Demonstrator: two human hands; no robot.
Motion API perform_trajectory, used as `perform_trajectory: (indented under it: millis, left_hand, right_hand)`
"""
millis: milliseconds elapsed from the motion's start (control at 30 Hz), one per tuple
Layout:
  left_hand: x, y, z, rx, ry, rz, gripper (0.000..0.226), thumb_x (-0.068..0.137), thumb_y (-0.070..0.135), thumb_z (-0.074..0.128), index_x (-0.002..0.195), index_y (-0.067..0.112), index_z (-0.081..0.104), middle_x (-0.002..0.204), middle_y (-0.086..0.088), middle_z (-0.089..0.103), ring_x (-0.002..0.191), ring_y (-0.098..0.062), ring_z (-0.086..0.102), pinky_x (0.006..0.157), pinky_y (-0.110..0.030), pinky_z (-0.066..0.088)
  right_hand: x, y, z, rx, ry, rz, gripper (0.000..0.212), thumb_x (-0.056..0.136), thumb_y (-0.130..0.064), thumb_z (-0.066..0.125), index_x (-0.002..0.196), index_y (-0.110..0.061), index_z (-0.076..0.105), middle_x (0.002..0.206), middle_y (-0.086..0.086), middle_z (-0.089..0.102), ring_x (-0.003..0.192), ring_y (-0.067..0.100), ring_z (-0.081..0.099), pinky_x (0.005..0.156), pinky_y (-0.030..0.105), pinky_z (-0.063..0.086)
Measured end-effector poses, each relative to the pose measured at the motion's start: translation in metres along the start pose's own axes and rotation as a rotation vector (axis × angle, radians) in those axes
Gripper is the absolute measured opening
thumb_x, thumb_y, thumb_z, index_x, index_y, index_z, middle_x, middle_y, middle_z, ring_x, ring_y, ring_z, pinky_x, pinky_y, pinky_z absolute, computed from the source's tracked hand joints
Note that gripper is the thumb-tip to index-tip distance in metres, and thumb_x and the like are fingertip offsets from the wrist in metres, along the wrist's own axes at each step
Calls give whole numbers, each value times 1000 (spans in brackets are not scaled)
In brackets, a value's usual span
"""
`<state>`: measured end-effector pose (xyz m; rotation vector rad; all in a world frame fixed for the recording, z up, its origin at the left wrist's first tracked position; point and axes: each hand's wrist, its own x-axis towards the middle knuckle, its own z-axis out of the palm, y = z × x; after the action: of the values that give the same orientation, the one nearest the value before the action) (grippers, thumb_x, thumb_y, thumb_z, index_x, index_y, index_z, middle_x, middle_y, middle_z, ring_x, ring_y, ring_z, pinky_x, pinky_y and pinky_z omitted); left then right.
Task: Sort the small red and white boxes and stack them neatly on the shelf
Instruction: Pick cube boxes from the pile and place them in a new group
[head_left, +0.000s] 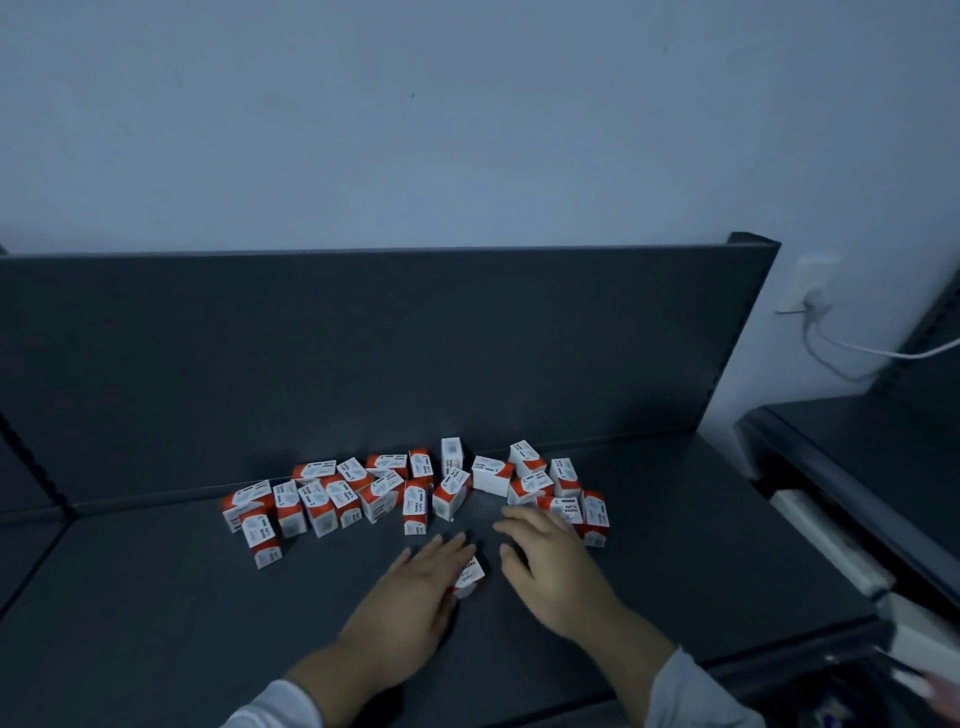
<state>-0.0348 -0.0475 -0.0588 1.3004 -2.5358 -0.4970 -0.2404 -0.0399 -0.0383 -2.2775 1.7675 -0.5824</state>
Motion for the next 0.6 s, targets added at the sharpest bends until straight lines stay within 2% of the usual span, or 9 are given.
perform_trajectory:
  millis: [67, 133, 167, 267, 333, 400, 433, 533, 600]
  left_hand:
    - [3, 0, 0, -30, 5, -6, 55, 104, 25, 34, 154, 33, 14, 161, 18, 7, 149, -4, 1, 113, -16, -7]
    - [5, 0, 1, -61, 15, -11, 53, 104, 24, 34, 154, 32, 16, 161, 17, 7, 148, -3, 2, 112, -13, -7]
    - [6, -1, 3, -73, 20, -15, 53, 104, 24, 35, 153, 31, 17, 161, 16, 7, 148, -2, 2, 112, -12, -7]
    - [7, 0, 4, -126, 22, -31, 53, 104, 22, 37, 153, 30, 19, 161, 17, 8, 146, 1, 3, 110, -8, -3]
    - [8, 0, 5, -153, 23, -39, 54, 103, 22, 39, 153, 31, 21, 159, 20, 9, 145, 4, 4, 108, -5, 0]
    - [8, -1, 4, -175, 14, -48, 54, 103, 21, 42, 152, 32, 22, 158, 21, 11, 145, 4, 6, 107, -2, 1]
    - [8, -1, 4, -185, 10, -53, 55, 103, 20, 42, 152, 32, 22, 158, 22, 12, 146, 4, 7, 106, -1, 1]
    - [6, 0, 4, -201, 20, -64, 54, 102, 19, 44, 151, 32, 25, 155, 24, 14, 145, 4, 10, 106, 0, 1]
    - [5, 2, 2, -205, 22, -71, 53, 102, 19, 44, 151, 32, 26, 152, 27, 14, 142, 6, 10, 108, -4, 3]
  right_hand:
    - [0, 8, 1, -53, 106, 19, 48, 92, -38, 38, 128, -20, 62, 136, -7, 54, 129, 13, 44, 108, 33, 35]
    - [0, 17, 2, -115, 163, 73, 46, 89, -31, 48, 132, -17, 59, 138, -4, 53, 129, 17, 47, 106, 35, 37]
    - [-1, 19, 2, -138, 139, 109, 50, 90, -30, 49, 138, -16, 53, 144, -2, 48, 135, 18, 42, 111, 35, 32]
    - [-5, 23, 8, -185, 6, 147, 65, 98, -38, 38, 155, -12, 21, 162, 1, 18, 149, 18, 14, 117, 28, 0]
    - [-6, 22, 11, -169, -23, 130, 67, 100, -38, 38, 156, -13, 12, 164, -1, 9, 151, 16, 5, 116, 25, -6]
    - [-7, 19, 13, -90, -16, 85, 63, 99, -33, 42, 156, -15, 20, 163, -3, 16, 150, 14, 10, 121, 25, 1]
    - [-8, 18, 13, -37, -4, 55, 59, 98, -30, 45, 153, -16, 31, 159, -5, 26, 148, 12, 17, 123, 29, 10]
    - [-7, 20, 16, 8, 114, -11, 38, 87, -24, 54, 125, -21, 62, 135, -10, 53, 130, 7, 43, 109, 38, 38]
    - [-5, 19, 14, 5, 138, 23, 38, 86, -24, 59, 124, -21, 61, 138, -8, 50, 131, 11, 42, 107, 39, 40]
